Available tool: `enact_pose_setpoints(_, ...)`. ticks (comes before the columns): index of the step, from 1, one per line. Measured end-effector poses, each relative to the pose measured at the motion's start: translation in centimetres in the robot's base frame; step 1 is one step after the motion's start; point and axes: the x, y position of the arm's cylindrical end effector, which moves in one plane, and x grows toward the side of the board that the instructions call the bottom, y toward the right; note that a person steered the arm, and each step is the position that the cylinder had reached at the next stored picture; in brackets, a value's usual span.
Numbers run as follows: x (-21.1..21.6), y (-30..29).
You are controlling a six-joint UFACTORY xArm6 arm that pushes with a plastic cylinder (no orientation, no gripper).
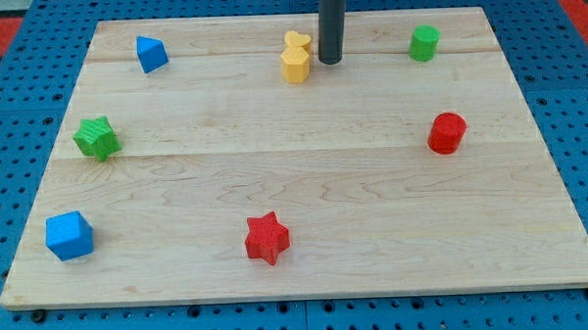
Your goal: Move green circle into the yellow blocks
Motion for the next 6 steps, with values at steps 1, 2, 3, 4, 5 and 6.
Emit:
enact_pose_setpoints(1, 1.8, 1.9)
enact_pose_setpoints(2, 3.5, 4.3)
enact_pose_setpoints(3, 3.5, 5.6)
enact_pose_setpoints(4, 3.2, 6.0)
enact_pose_setpoints(5, 4.2, 6.8)
enact_pose_setpoints(6, 4.1, 9.9)
